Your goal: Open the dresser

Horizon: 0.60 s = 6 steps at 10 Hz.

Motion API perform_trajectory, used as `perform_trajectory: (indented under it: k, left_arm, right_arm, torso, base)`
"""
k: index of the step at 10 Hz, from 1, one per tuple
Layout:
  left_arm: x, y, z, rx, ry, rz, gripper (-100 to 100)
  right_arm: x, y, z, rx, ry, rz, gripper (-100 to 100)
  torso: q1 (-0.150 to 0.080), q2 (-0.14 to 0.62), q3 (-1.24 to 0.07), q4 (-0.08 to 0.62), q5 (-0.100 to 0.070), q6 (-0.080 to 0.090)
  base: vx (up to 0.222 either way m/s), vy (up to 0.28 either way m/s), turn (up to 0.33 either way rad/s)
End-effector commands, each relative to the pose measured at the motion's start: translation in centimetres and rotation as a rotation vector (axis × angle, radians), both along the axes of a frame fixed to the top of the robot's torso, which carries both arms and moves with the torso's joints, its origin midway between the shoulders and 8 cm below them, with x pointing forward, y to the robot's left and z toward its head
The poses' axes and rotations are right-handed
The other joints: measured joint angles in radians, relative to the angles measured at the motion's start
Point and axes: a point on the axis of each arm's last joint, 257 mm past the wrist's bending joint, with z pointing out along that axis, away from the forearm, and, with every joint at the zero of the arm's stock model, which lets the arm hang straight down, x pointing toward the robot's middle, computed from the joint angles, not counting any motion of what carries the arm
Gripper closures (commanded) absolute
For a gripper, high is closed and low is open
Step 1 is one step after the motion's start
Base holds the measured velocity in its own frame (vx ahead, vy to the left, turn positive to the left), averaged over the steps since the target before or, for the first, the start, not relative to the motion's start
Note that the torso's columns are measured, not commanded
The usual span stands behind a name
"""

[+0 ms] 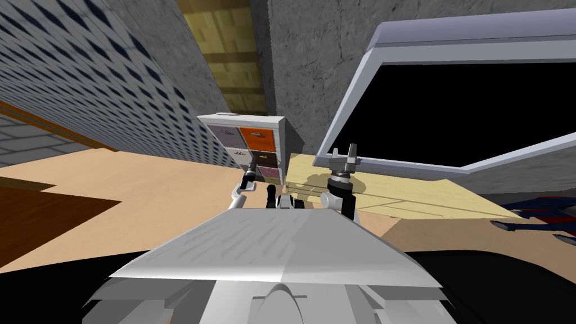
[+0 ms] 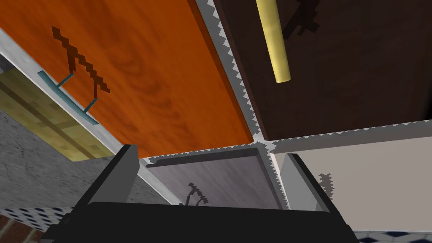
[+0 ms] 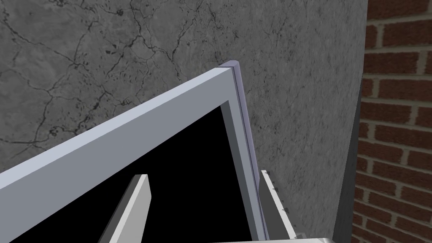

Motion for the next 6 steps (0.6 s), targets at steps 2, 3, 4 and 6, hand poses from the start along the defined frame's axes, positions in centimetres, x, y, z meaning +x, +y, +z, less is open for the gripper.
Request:
perform_trajectory:
  k: [2,3,4,6]
  left_arm:
    - [1.1,-0.4,-2.0,-0.013,0.039,0.01,-100]
    - [1.5,-0.7,-2.6,-0.02,0.051,0.012,-100]
    - [1.8,-1.1,-3.2,-0.028,0.061,0.013,-100]
    - [2.3,-2.2,-4.4,-0.051,0.084,0.013,-100]
  right_arm:
    - [0.0,0.0,0.0,0.0,0.0,0.0,0]
    - [0.0,0.0,0.0,0.0,0.0,0.0,0]
    - [0.0,0.0,0.0,0.0,0.0,0.0,0]
    - [0.0,0.0,0.0,0.0,0.0,0.0,0]
  torso:
    - [-0.001,0.001,0.001,0.0,0.0,-0.001]
    - [-0.002,0.002,0.001,0.001,-0.001,0.0]
    - [-0.002,0.003,0.002,0.001,-0.001,0.0]
    - [-0.001,0.002,0.001,0.001,0.0,0.0]
  base:
    - [0.024,0.039,-0.046]
    - [0.0,0.034,-0.098]
    - [-0.024,0.034,-0.092]
    - [-0.019,0.031,-0.086]
